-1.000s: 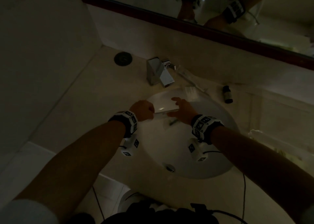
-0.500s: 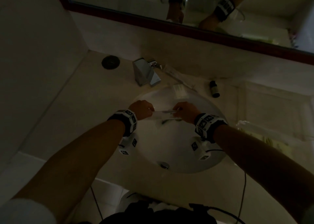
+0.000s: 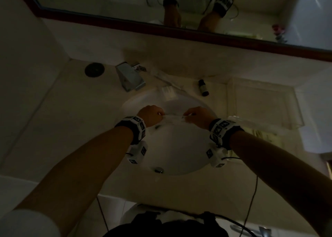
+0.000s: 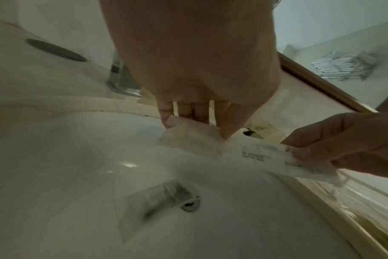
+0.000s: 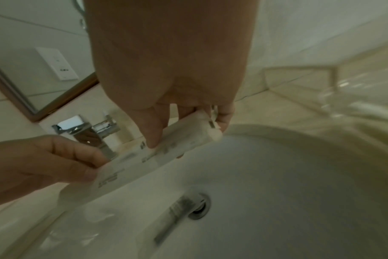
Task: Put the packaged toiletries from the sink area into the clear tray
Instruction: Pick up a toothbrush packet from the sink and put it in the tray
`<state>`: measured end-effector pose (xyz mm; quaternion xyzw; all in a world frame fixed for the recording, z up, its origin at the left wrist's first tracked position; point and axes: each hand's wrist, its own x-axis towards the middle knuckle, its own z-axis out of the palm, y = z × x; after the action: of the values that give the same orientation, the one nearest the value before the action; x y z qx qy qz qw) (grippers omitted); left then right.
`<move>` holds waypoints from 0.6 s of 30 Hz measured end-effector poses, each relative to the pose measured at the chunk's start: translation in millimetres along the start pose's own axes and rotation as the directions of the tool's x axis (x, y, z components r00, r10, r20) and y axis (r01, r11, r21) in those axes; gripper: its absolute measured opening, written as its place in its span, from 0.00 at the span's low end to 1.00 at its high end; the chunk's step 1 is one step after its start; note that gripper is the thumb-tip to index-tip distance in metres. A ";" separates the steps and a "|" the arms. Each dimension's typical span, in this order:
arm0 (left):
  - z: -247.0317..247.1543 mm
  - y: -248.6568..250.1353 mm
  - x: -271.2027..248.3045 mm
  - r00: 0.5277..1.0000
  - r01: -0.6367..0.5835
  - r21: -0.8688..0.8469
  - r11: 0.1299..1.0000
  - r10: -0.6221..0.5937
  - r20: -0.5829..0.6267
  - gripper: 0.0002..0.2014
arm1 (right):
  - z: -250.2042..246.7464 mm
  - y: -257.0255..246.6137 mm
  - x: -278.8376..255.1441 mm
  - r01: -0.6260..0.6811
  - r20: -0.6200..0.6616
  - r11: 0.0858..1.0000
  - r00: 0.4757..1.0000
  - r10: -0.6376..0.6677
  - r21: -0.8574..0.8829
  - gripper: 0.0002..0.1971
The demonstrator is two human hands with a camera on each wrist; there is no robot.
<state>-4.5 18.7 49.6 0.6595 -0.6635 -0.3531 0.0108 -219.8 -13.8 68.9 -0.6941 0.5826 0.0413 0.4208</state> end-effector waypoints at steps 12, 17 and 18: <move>33.9 93.7 14.8 0.996 -0.088 0.044 0.995 0.088 0.006 0.17 | -46.8 82.1 -53.5 -0.064 -0.142 0.996 0.987 0.073 0.065 0.12; 51.6 132.4 19.9 0.992 -0.123 0.078 0.989 0.123 -0.001 0.15 | -62.3 119.0 -75.0 -0.074 -0.206 0.994 0.975 0.089 0.084 0.11; 54.7 139.5 20.3 0.990 -0.139 0.087 0.986 0.140 -0.004 0.14 | -65.1 126.3 -79.4 -0.074 -0.218 0.993 0.972 0.092 0.089 0.11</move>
<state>-154.4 8.9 66.8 0.6130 -0.7227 -0.3192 0.0102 -379.7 10.7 86.6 -0.6520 0.6555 -0.0425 0.3787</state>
